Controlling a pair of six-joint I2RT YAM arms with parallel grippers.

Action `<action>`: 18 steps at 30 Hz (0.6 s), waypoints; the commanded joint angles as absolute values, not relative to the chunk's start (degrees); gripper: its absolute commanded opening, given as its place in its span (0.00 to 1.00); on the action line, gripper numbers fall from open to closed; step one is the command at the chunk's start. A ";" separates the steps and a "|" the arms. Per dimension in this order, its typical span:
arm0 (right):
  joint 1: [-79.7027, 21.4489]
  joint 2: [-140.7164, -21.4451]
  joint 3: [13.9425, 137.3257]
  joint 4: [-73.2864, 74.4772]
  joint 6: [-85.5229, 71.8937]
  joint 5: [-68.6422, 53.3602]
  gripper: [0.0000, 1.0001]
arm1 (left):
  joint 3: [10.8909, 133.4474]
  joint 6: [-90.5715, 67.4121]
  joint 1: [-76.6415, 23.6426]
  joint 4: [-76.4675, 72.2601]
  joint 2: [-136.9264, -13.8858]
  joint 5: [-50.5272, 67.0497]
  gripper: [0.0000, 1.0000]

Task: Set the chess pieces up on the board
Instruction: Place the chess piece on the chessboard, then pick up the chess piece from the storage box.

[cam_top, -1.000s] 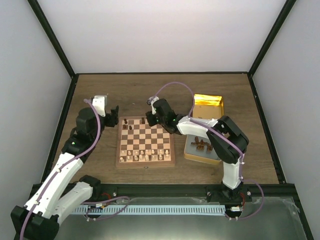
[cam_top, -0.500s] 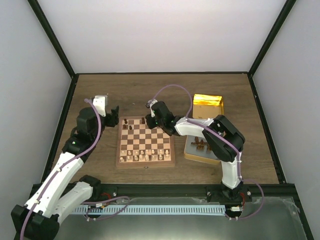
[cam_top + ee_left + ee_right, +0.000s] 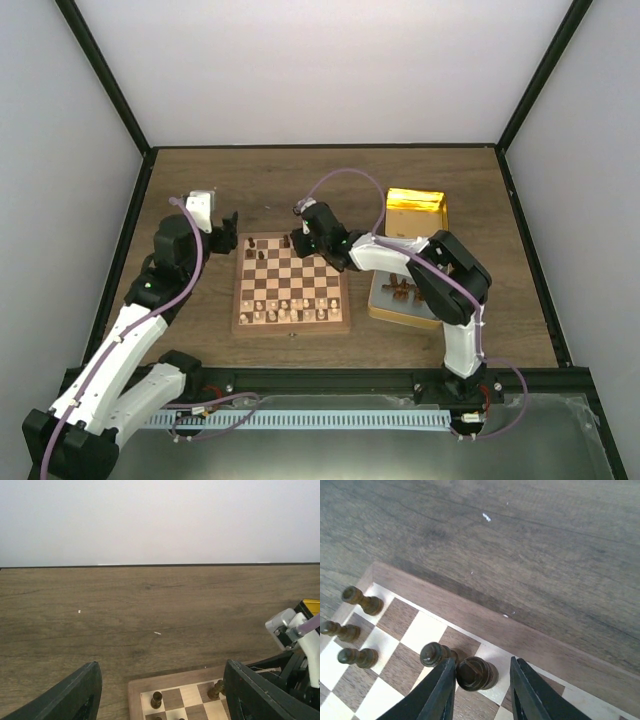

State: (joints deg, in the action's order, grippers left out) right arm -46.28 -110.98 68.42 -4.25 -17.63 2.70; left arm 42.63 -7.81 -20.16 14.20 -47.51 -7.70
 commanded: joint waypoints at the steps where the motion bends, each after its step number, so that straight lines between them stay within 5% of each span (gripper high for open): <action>1: -46.67 -105.91 72.04 -1.74 -20.48 4.87 0.33 | 42.36 -8.09 -19.95 12.93 -47.08 -8.33 0.69; 18: -35.98 -80.52 59.24 24.56 -40.67 14.00 0.46 | 42.96 -10.59 -19.95 11.02 -47.38 -3.31 0.69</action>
State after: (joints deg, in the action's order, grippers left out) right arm -39.51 -86.06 63.92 12.10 -32.23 9.32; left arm 42.63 -9.04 -20.12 13.02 -47.48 -5.98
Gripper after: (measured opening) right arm 0.448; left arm 0.690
